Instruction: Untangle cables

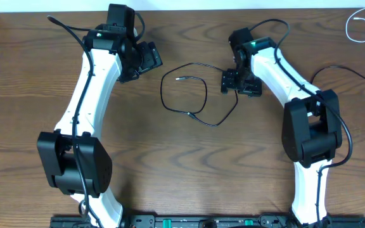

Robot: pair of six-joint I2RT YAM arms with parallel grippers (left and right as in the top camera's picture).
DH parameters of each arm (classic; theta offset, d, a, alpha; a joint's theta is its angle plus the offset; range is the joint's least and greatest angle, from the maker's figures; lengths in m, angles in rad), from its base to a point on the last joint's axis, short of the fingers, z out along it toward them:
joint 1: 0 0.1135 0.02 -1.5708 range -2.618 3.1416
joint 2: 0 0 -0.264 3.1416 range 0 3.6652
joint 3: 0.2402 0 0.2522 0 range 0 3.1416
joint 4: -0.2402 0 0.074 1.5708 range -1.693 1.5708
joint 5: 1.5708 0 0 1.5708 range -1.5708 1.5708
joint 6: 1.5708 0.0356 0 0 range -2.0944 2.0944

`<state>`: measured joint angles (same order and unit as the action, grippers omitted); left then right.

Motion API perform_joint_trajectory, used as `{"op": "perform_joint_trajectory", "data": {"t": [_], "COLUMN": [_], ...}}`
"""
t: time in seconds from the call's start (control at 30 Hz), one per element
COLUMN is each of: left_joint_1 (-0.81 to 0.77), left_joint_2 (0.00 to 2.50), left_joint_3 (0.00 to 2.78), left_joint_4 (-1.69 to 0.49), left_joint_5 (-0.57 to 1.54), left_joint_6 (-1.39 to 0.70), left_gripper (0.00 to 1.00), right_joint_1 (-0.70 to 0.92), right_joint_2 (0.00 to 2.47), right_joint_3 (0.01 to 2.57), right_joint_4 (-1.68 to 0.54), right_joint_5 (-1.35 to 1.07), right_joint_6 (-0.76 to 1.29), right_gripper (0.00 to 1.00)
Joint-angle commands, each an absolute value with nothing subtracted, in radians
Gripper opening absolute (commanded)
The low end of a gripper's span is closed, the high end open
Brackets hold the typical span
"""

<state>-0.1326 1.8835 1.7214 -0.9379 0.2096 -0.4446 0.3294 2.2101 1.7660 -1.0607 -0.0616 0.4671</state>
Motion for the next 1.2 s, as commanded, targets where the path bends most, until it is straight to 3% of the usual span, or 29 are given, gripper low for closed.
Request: {"op": "perform_joint_trajectory", "data": {"t": [0.0,0.33,0.63,0.93,1.1,1.17], "left_joint_1": [-0.131,-0.131,-0.131,-0.131,-0.131,-0.131], "left_joint_2": [1.892,1.892,1.892,1.892,1.892,1.892], "left_joint_3": [1.709,1.709,1.709,1.709,1.709,1.709], "left_joint_4": [-0.942,-0.941,-0.942,-0.942,-0.951,-0.962], "left_joint_5": [0.197,0.197,0.202,0.224,0.224,0.224], "left_joint_6": [-0.444,-0.447,-0.447,-0.447,-0.447,-0.447], "left_gripper": [0.95,0.96,0.96,0.96,0.96,0.96], "right_joint_1": [0.353,0.393,0.413,0.524,0.566,0.566], "right_joint_2": [2.211,2.211,2.211,2.212,2.219,2.225], "right_joint_3": [1.734,1.634,1.492,1.477,1.477,1.477], "right_joint_4": [-1.053,-0.934,-0.64,-0.661,-0.696,-0.704], "right_joint_5": [-0.03,-0.204,-0.346,-0.058,-0.018,-0.018], "right_joint_6": [0.501,0.501,0.531,0.627,0.652,0.658], "right_gripper": [0.79,0.84,0.89,0.7,0.39,0.34]}}
